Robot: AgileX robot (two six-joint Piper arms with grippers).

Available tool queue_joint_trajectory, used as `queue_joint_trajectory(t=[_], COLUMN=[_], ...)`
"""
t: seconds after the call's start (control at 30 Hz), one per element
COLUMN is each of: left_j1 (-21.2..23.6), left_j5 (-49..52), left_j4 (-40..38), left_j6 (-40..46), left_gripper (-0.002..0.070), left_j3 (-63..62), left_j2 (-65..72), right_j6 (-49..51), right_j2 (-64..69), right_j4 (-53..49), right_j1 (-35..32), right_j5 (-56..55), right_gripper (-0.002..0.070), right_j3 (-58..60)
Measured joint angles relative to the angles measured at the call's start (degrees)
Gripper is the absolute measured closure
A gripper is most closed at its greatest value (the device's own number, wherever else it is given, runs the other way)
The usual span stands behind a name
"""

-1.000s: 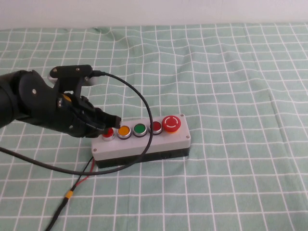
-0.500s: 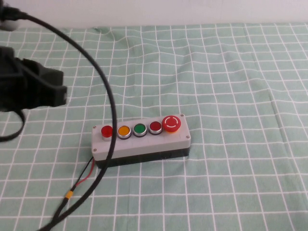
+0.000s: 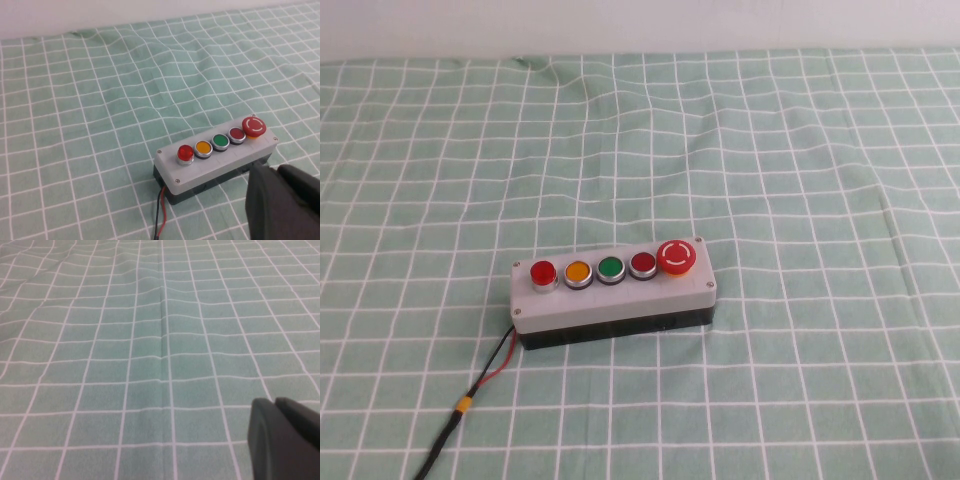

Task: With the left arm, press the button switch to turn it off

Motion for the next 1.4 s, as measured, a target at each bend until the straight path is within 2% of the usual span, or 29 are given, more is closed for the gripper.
queue_joint_trajectory(t=[0.3, 0.5, 1.13, 1.3, 1.4], left_j1=[0.00, 0.00, 0.00, 0.00, 1.92], left_j5=[1.62, 1.76, 4.83, 1.31, -2.20], left_j4=[2.96, 3.18, 4.80, 7.95, 8.93], left_j6=[-7.89, -8.98, -9.06, -9.06, -9.06], left_gripper=[0.0677, 0.0677, 0.0677, 0.0677, 0.0677], left_j3=[9.85, 15.67, 16.20, 16.47, 17.85], left_j2=[-17.87, -25.26, -25.69, -25.69, -25.69], right_j6=[0.00, 0.00, 0.00, 0.00, 0.00], right_j2=[0.00, 0.00, 0.00, 0.00, 0.00], right_j4=[0.00, 0.00, 0.00, 0.00, 0.00], right_j1=[0.00, 0.00, 0.00, 0.00, 0.00], right_j5=[0.00, 0.00, 0.00, 0.00, 0.00], right_gripper=[0.0694, 0.0694, 0.0694, 0.0694, 0.0694], right_j3=[0.00, 0.00, 0.00, 0.00, 0.00])
